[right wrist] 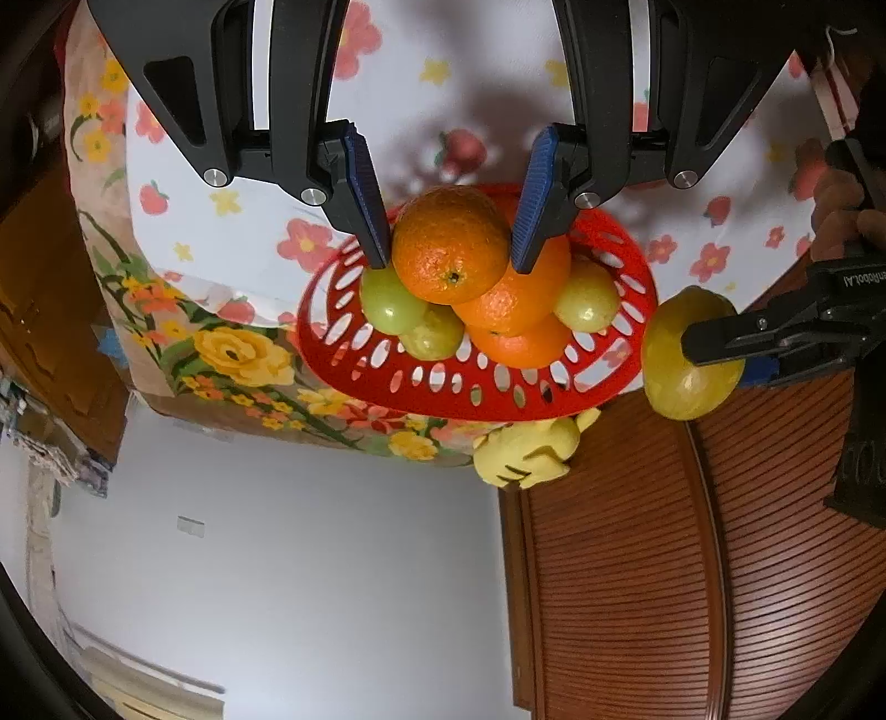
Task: Organize fruits
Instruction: 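Carry the mandarin and yellow pomelo over the red basket with both grippers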
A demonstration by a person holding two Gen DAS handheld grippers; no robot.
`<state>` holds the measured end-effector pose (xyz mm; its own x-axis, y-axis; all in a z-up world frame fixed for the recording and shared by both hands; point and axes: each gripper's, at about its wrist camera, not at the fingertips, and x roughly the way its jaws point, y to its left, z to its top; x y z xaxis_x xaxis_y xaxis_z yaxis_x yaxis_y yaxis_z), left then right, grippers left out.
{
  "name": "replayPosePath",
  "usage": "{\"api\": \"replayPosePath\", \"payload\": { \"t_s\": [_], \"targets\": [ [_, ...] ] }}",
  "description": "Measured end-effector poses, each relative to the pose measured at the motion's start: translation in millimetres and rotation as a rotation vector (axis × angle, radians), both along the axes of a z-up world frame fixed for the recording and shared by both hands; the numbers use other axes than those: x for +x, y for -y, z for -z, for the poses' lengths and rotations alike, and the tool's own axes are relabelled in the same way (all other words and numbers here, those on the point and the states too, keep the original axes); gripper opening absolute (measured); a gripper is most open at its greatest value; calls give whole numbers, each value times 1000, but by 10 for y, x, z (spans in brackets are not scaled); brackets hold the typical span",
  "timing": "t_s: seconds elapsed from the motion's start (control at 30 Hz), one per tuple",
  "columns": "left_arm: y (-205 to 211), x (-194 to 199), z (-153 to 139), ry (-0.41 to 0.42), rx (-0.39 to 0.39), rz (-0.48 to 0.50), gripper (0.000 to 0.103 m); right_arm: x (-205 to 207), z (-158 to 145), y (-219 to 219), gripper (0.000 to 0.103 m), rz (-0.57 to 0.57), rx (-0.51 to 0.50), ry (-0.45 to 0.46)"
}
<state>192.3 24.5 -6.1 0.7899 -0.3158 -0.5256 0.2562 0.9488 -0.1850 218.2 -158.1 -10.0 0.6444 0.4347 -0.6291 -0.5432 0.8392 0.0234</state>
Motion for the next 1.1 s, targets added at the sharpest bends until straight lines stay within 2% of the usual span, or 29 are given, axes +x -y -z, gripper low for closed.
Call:
{"api": "replayPosePath", "payload": {
  "t_s": [0.33, 0.63, 1.1],
  "targets": [
    [-26, 377, 21, -15, 19, -7, 62, 265, 110, -60, 45, -9, 2, -29],
    [33, 741, 79, -45, 44, 9, 62, 341, 85, -52, 47, -15, 24, -31],
    [237, 1138, 162, -109, 144, 21, 63, 424, 53, 97, 50, 1, 41, -22]
  ]
}}
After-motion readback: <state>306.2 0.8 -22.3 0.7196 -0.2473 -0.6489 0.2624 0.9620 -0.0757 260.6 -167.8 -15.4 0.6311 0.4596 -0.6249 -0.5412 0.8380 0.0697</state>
